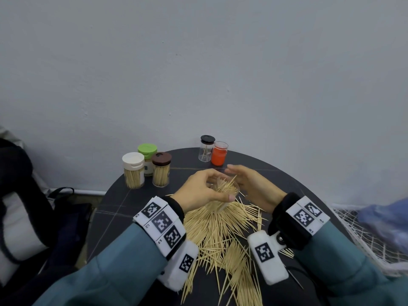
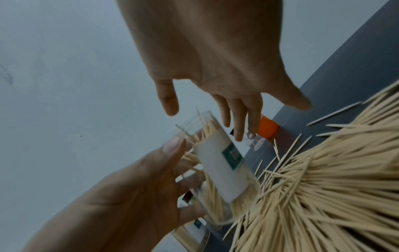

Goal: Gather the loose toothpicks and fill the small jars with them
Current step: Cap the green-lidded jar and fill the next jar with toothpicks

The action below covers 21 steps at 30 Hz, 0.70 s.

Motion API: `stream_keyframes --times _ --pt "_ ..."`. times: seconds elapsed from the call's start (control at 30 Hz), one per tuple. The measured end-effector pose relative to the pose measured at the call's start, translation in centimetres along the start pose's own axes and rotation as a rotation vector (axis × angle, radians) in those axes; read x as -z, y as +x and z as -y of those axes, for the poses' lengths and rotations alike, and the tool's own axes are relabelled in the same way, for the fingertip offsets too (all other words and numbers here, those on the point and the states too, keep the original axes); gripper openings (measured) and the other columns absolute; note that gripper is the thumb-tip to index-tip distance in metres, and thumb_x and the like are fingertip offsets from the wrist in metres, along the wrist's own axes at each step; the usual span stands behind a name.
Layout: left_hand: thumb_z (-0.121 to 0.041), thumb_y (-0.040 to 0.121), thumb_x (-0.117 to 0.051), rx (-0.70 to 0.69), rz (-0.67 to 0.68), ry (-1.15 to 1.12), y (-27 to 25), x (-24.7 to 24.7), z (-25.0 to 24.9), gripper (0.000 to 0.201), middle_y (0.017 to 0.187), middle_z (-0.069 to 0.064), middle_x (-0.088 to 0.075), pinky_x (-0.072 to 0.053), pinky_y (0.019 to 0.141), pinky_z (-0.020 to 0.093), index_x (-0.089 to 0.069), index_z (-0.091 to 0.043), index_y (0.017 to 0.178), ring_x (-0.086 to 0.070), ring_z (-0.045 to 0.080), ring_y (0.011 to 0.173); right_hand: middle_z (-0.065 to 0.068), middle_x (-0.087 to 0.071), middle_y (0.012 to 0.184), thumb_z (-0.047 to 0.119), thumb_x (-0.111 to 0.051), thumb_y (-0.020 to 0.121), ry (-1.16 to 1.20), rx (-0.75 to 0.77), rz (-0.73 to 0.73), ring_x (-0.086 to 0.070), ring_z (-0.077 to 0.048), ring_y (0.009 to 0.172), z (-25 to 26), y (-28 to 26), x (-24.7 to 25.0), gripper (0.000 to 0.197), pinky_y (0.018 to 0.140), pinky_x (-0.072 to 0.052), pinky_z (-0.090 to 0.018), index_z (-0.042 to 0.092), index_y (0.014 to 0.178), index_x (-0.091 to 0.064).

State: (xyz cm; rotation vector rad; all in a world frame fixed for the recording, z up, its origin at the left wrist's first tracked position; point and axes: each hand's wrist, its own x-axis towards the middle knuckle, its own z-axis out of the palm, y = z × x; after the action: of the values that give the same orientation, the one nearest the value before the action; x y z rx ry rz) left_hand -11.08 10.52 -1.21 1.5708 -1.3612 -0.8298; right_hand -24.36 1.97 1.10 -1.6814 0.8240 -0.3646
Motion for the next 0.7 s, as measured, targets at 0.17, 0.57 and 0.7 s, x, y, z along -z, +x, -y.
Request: stream_keyframes --times 0.17,0.57,0.7 --pt "-0.026 0.071 -0.08 0.027 -0.117 -0.048 0.2 0.3 0.2 0.057 0.099 -0.016 -0.053 -0.038 0.073 0.017 -0.057 -0.02 0.122 -0.05 0.004 0.097 0.002 -0.066 0.106 0.024 -0.048 0.096 -0.061 0.191 -0.178 -0.058 -0.012 0.104 -0.6 0.4 0.1 0.02 0.098 -0.042 -0.036 0.02 0.104 -0.066" --pt "-0.024 0.068 -0.083 -0.016 -0.222 -0.007 0.1 1.0 0.1 0.057 0.103 -0.011 -0.056 -0.037 0.067 0.009 -0.059 -0.019 0.119 -0.05 0.001 0.09 0.006 -0.067 0.091 0.021 -0.062 0.088 -0.117 0.261 -0.324 -0.059 -0.004 0.081 -0.6 1.2 0.7 0.009 0.067 -0.044 -0.009 0.019 0.094 -0.068" --pt "-0.026 0.068 -0.083 0.0 -0.253 -0.011 0.2 1.4 0.1 0.06 0.106 -0.008 -0.055 -0.04 0.075 0.018 -0.058 -0.018 0.122 -0.05 0.006 0.095 -0.006 -0.055 0.128 0.026 -0.06 0.09 -0.614 -0.05 -0.229 -0.051 -0.019 0.119 -1.7 3.0 2.5 0.041 0.095 -0.039 -0.026 0.012 0.127 -0.051"
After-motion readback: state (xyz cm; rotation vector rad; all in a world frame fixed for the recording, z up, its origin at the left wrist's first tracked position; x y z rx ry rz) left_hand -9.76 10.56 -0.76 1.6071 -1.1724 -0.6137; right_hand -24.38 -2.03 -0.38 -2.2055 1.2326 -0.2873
